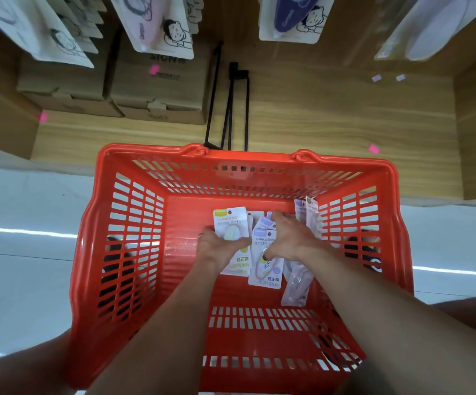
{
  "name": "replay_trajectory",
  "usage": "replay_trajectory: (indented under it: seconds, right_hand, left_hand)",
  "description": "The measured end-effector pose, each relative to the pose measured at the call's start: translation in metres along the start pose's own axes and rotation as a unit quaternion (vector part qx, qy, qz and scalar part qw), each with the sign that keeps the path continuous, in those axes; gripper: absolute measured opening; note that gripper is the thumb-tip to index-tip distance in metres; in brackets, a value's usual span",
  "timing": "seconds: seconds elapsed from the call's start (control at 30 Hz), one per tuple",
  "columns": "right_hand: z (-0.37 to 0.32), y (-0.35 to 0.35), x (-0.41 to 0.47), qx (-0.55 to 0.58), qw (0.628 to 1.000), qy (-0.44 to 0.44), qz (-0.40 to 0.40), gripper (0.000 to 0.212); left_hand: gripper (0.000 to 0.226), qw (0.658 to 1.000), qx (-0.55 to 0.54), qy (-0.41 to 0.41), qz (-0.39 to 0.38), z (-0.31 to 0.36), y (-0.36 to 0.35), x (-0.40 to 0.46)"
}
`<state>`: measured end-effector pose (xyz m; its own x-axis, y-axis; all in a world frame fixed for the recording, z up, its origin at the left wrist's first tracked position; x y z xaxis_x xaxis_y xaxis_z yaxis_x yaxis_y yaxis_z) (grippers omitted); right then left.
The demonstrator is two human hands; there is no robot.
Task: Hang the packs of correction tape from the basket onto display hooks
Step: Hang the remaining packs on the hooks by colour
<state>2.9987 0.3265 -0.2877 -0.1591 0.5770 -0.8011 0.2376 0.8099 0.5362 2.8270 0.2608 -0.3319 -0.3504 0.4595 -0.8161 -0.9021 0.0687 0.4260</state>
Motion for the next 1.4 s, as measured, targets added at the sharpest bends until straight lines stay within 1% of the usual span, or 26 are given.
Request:
replay_trajectory:
  seconds: [0.07,0.17,0.27,0.33,0.37,0.43,0.5,0.57,0.6,0.67,0.77,0.83,0.93,1.0,1.07,1.13,1.23,1.33,1.4]
  right_hand:
    - [0.0,-0.001,-0.005,0.009,1.0,0.006,0.001,0.089]
    - [-0.001,-0.003,-0.011,0.006,1.0,0.019,0.017,0.075]
    - [-0.005,-0.001,-0.018,0.007,0.999,0.037,0.017,0.06]
    - [-0.008,-0.001,-0.023,0.023,0.999,0.045,0.01,0.055]
    - [-0.01,-0.002,-0.025,0.034,0.998,0.05,0.007,0.057]
    - [-0.015,-0.001,-0.031,0.06,0.997,0.057,0.01,0.073]
    - [-0.019,0.002,-0.04,0.083,0.995,0.058,0.021,0.087]
    - [-0.021,0.004,-0.049,0.119,0.991,0.055,0.023,0.086]
    - [-0.02,0.005,-0.053,0.145,0.988,0.056,0.018,0.078]
    - [-0.02,0.01,-0.062,0.198,0.978,0.066,0.009,0.051]
    - [-0.022,0.026,-0.083,0.241,0.966,0.089,0.021,0.025]
    - [-0.024,0.039,-0.098,0.267,0.959,0.096,0.019,0.023]
    - [-0.025,0.061,-0.115,0.306,0.946,0.1,0.025,0.028]
    - [-0.024,0.077,-0.123,0.338,0.935,0.102,0.033,0.031]
    - [-0.025,0.091,-0.133,0.366,0.923,0.114,0.023,0.03]
    - [-0.03,0.1,-0.143,0.389,0.912,0.13,0.012,0.028]
    - [-0.041,0.111,-0.155,0.425,0.892,0.156,0.008,0.031]
    - [-0.046,0.118,-0.162,0.444,0.88,0.166,0.006,0.039]
    - [-0.046,0.12,-0.164,0.459,0.874,0.162,0.01,0.036]
  left_hand:
    - [0.055,1.0,-0.01,-0.01,-0.011,-0.004,0.004,-0.003]
    - [0.049,0.999,-0.005,-0.027,-0.027,-0.009,0.011,-0.008]
    - [0.059,0.998,-0.021,-0.046,-0.031,-0.01,0.024,-0.017]
    - [0.058,0.997,-0.029,-0.062,-0.026,-0.009,0.034,-0.024]
    - [0.053,0.997,-0.029,-0.07,-0.025,-0.009,0.04,-0.029]
    - [0.046,0.996,-0.024,-0.084,-0.02,-0.011,0.05,-0.037]
    - [0.048,0.995,-0.017,-0.094,-0.003,-0.011,0.062,-0.045]
    - [0.05,0.994,-0.023,-0.102,0.021,-0.009,0.075,-0.055]
    - [0.048,0.993,-0.029,-0.109,0.027,-0.007,0.081,-0.06]
    - [0.042,0.99,-0.042,-0.129,0.037,-0.001,0.092,-0.071]
    - [0.028,0.984,-0.063,-0.165,0.034,0.014,0.107,-0.089]
    - [0.023,0.98,-0.058,-0.192,0.006,0.028,0.116,-0.103]
    - [0.02,0.968,-0.082,-0.238,0.0,0.053,0.135,-0.127]
    - [0.025,0.958,-0.12,-0.259,-0.021,0.07,0.148,-0.144]
    - [0.035,0.947,-0.124,-0.284,-0.078,0.088,0.157,-0.164]
    - [0.043,0.933,-0.101,-0.311,-0.151,0.103,0.155,-0.185]
    - [0.05,0.919,-0.045,-0.319,-0.229,0.116,0.141,-0.204]
    - [0.053,0.912,-0.026,-0.307,-0.269,0.12,0.133,-0.212]
    - [0.052,0.909,-0.022,-0.301,-0.287,0.12,0.133,-0.216]
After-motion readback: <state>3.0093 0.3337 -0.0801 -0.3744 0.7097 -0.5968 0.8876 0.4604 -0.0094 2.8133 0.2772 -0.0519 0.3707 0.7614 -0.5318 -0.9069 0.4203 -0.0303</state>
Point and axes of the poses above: each hand's wrist, its own x-axis towards the middle knuckle, its own y-axis out of the back of the hand, z = x × y, the point moved 3 cm from there along x, towards the middle knuckle, and after that the axes turned 1 degree about x, right-handed, at the moved point
